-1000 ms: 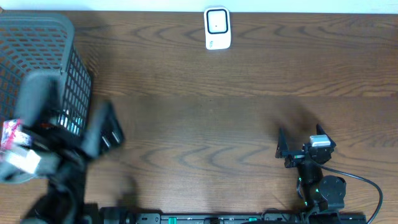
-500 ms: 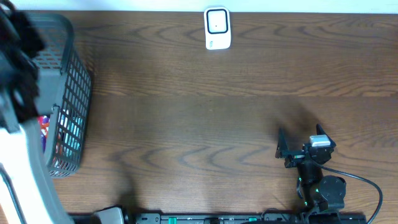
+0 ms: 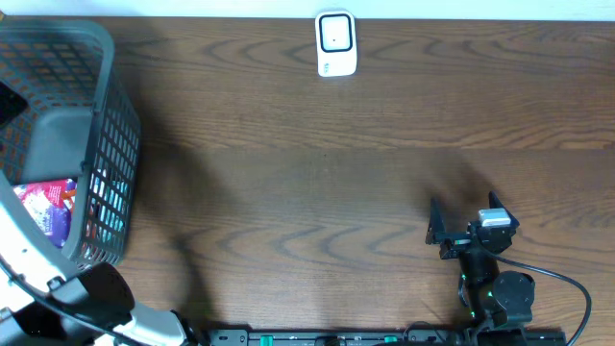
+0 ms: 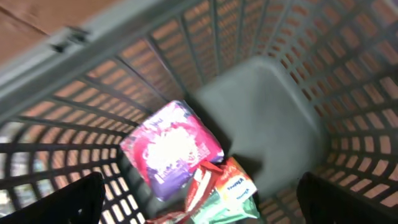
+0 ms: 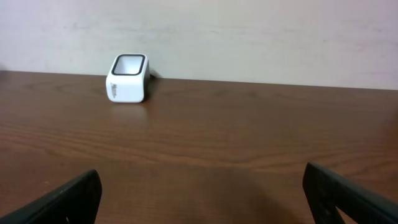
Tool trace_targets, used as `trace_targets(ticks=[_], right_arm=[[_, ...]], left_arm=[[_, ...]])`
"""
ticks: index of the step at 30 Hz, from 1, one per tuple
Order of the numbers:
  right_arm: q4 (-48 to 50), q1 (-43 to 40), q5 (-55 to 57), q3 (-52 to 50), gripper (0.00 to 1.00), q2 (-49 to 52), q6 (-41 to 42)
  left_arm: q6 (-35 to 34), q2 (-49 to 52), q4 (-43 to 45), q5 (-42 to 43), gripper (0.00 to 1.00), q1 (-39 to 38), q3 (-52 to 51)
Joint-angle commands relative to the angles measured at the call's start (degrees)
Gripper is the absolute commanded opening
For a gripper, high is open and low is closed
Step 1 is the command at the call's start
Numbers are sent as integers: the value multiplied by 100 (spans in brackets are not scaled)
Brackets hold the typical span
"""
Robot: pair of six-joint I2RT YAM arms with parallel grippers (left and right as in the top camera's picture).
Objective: Scan the item barcode
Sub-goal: 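Reach the left gripper into the basket and grasp the pink-purple packet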
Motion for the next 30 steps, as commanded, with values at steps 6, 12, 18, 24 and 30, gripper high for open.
trace_targets(ticks=[6, 12, 18, 24, 30], right_arm=[[-24, -13, -37, -9, 99, -24, 39], [-24, -13, -37, -9, 99, -24, 39], [-24, -13, -37, -9, 99, -24, 42], [-24, -13, -35, -9, 99, -24, 39], [-24, -13, -37, -9, 99, -24, 39]], left_arm=[[-868, 852, -413, -745, 98, 33, -68], [-1532, 1574, -575, -1080, 98, 33, -76], [-2218, 2098, -588, -1550, 98, 33, -485], [-2339, 2240, 81, -1805, 98, 33, -1244], [-1967, 2240, 885, -1755, 98, 33, -1751]])
